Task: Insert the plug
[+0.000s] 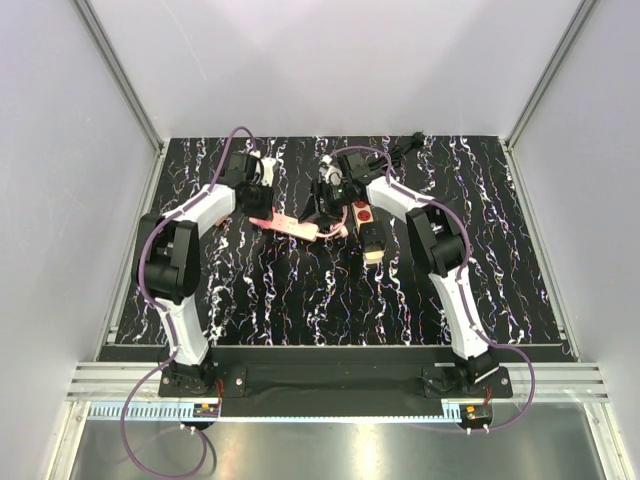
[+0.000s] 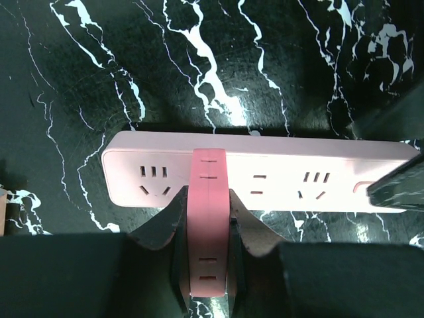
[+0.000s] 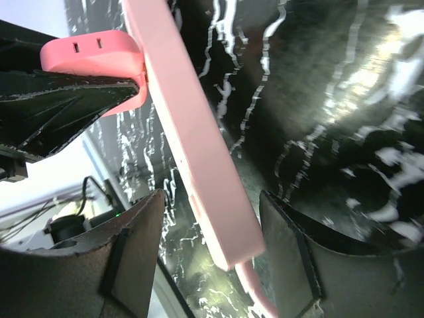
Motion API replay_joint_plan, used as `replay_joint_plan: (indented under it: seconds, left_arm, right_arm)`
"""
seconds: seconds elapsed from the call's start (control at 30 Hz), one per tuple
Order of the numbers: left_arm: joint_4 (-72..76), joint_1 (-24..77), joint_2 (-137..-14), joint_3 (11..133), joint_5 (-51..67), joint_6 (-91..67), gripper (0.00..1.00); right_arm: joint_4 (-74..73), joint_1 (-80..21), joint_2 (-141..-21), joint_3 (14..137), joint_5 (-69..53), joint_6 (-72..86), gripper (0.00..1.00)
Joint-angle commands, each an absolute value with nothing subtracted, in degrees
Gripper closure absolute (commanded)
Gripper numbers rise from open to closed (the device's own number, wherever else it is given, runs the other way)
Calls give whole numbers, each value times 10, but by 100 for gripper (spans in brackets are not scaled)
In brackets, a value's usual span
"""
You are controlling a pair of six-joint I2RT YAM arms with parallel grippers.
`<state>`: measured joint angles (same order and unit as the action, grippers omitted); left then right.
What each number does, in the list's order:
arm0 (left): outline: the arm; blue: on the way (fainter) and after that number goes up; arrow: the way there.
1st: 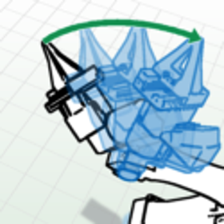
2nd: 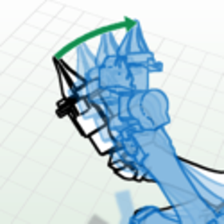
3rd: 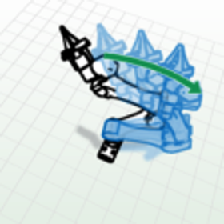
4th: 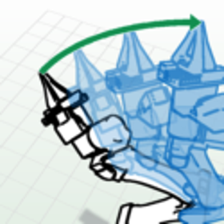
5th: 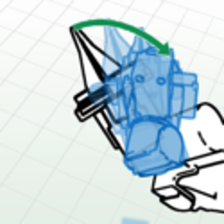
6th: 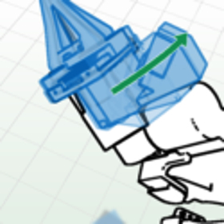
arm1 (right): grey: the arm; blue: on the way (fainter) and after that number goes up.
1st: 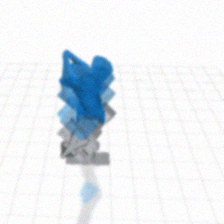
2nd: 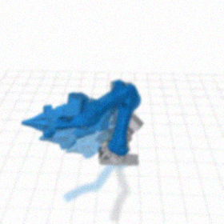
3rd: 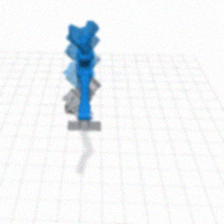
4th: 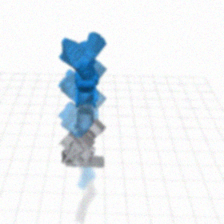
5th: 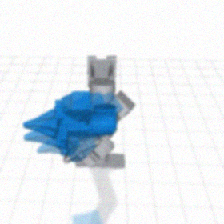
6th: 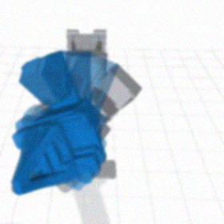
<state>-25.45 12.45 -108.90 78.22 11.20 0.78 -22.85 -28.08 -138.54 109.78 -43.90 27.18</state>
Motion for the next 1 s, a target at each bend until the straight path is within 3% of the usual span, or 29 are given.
replay_joint_plan:
  seconds: [0.0, 0.97]
  left_arm:
    - [-279, 120, -1131, 785, 44, -18, 100]
    - [-373, 151, -1216, 883, -83, 11, 100]
  right_arm:
    - [-243, -257, -1323, 1085, -386, 251, 34]
    - [-234, -235, -1180, 1027, -368, 238, 36]
